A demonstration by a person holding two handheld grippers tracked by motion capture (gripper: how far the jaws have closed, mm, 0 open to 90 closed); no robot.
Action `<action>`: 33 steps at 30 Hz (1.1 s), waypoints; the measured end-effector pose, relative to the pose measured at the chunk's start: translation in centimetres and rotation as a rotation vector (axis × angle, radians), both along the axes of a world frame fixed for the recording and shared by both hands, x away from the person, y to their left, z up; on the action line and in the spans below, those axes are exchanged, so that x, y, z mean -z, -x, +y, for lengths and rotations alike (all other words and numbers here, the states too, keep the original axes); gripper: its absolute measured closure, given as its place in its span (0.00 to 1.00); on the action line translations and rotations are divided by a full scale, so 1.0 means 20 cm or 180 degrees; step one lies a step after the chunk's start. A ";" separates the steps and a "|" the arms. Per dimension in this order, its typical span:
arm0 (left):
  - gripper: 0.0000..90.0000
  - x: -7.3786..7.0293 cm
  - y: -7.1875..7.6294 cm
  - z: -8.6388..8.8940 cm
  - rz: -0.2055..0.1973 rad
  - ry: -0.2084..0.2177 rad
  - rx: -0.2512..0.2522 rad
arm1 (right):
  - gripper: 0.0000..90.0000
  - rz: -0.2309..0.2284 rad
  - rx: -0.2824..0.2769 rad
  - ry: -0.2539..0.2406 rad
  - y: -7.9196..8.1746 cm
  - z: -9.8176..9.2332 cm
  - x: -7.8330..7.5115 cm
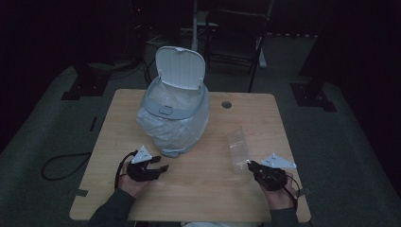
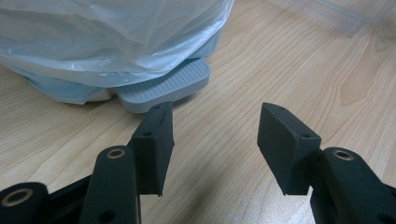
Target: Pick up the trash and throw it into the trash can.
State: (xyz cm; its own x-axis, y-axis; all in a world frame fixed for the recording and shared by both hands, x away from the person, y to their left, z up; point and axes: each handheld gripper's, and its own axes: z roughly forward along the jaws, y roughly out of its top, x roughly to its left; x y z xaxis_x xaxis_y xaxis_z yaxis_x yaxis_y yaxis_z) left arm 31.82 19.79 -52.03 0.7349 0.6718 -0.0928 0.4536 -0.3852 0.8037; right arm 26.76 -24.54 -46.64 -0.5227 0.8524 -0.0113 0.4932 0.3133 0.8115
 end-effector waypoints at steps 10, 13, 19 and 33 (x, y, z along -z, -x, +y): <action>0.52 0.00 0.00 0.00 0.0012 -0.0023 0.0010 | 0.91 -0.0038 0.0015 0.0020 -0.03 0.01 0.01; 0.52 0.01 0.00 -0.01 0.0015 -0.0029 0.0020 | 0.92 -0.0046 0.0036 0.0015 -0.04 0.00 0.01; 0.52 0.01 0.00 -0.01 0.0036 -0.0044 0.0030 | 0.93 -0.0055 0.0058 0.0037 -0.06 -0.01 0.01; 0.52 0.03 0.01 -0.04 0.0094 -0.0089 0.0112 | 0.93 -0.0156 -0.0050 0.0038 -0.09 -0.06 -0.06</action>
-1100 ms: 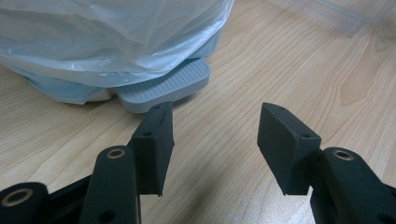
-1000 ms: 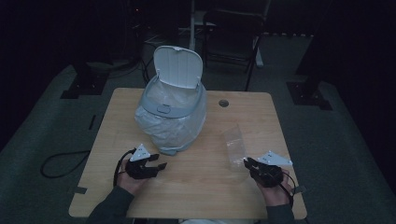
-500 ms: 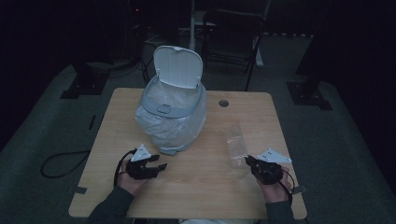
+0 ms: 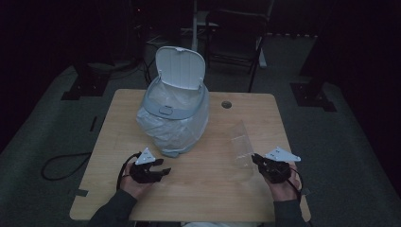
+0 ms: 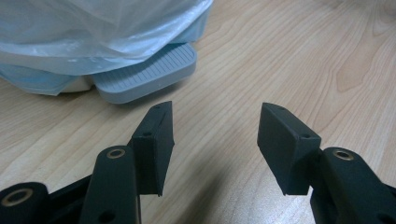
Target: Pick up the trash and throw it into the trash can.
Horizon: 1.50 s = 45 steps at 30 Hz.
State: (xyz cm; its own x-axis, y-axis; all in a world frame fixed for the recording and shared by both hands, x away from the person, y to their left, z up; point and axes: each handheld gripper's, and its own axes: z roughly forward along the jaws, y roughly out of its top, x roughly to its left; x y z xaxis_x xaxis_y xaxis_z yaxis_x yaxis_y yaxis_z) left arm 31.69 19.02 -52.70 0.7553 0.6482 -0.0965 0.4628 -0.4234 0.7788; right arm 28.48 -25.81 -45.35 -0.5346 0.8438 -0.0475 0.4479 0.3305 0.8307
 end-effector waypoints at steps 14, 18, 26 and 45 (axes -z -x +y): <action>0.51 0.03 0.00 -0.03 0.0102 -0.0089 0.0083 | 0.93 -0.0129 -0.0130 -0.0057 -0.02 -0.01 -0.12; 0.49 0.05 0.00 -0.06 0.0082 -0.0190 0.0082 | 0.93 -0.0149 -0.0191 -0.0085 -0.03 0.00 -0.15; 0.42 0.07 0.00 -0.09 0.0078 -0.0299 0.0097 | 0.93 -0.0191 -0.0243 -0.0097 -0.04 0.00 -0.20; 0.21 0.09 0.03 -0.16 -0.0037 -0.0490 0.0108 | 0.93 -0.0278 -0.0371 -0.0065 -0.05 -0.01 -0.35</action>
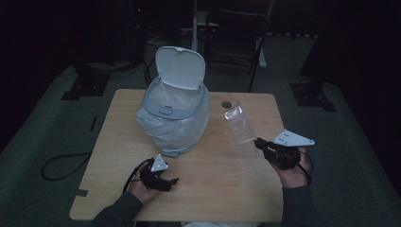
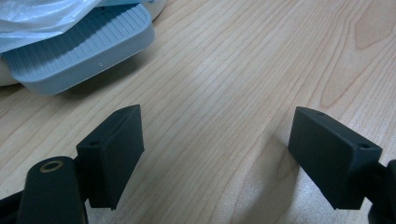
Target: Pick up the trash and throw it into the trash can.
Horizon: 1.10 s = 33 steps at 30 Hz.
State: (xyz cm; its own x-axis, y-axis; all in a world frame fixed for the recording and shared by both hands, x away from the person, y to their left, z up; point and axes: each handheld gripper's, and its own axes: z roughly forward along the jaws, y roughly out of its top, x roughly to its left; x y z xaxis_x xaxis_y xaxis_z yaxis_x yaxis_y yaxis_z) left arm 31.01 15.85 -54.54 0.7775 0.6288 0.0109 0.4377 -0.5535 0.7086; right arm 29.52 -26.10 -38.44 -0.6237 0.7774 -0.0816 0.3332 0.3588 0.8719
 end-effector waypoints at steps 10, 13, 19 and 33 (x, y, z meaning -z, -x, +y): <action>0.14 0.00 0.00 -0.01 0.0021 -0.0012 -0.0099 | 0.93 -0.0036 -0.0083 0.0006 -0.01 -0.01 -0.07; 0.12 0.00 0.00 -0.01 -0.0021 -0.0055 -0.0107 | 0.93 -0.0073 -0.0124 -0.0008 -0.01 -0.01 -0.10; 0.11 0.00 0.00 -0.01 -0.0035 -0.0073 -0.0099 | 0.93 -0.0098 -0.0163 -0.0008 -0.01 0.00 -0.13; 0.10 0.00 -0.01 -0.01 0.0023 -0.0059 -0.0095 | 0.93 -0.0185 -0.0312 -0.0032 -0.03 0.00 -0.23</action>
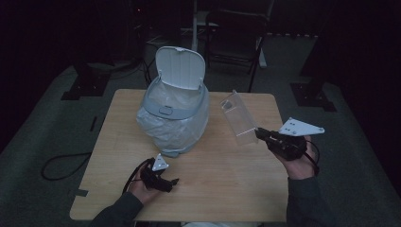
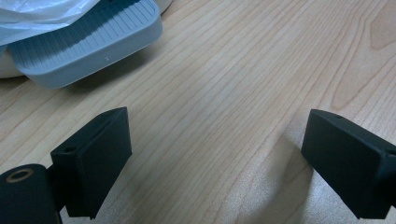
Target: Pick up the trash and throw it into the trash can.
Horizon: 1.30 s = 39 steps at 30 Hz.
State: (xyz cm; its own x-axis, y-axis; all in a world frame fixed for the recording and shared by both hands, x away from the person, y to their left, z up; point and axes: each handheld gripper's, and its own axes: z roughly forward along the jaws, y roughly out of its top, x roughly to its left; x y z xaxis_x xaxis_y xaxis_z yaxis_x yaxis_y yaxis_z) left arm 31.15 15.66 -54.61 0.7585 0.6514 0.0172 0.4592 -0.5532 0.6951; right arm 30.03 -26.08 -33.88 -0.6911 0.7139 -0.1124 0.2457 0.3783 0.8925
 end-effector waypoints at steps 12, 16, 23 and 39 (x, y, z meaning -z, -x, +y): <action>0.10 0.00 0.00 0.00 0.0007 -0.0003 0.0002 | 0.93 -0.0070 -0.0103 -0.0056 -0.01 0.01 -0.08; 0.10 0.00 0.00 0.00 0.0017 0.0001 0.0003 | 0.93 -0.0087 -0.0136 -0.0062 -0.02 0.01 -0.10; 0.10 0.00 0.00 0.00 0.0014 0.0004 0.0003 | 0.93 -0.0112 -0.0183 -0.0084 -0.03 0.02 -0.15; 0.10 0.00 0.00 0.00 0.0013 0.0001 0.0003 | 0.93 -0.0196 -0.0284 -0.0088 -0.03 0.06 -0.24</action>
State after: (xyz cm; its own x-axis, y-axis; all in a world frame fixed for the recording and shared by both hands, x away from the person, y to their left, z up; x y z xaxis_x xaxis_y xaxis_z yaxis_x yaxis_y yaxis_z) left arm 31.18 15.66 -54.59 0.7593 0.6506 0.0139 0.4614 -0.5534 0.6934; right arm 30.68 -24.96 -29.14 -0.7444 0.6534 -0.1379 0.1564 0.3714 0.9152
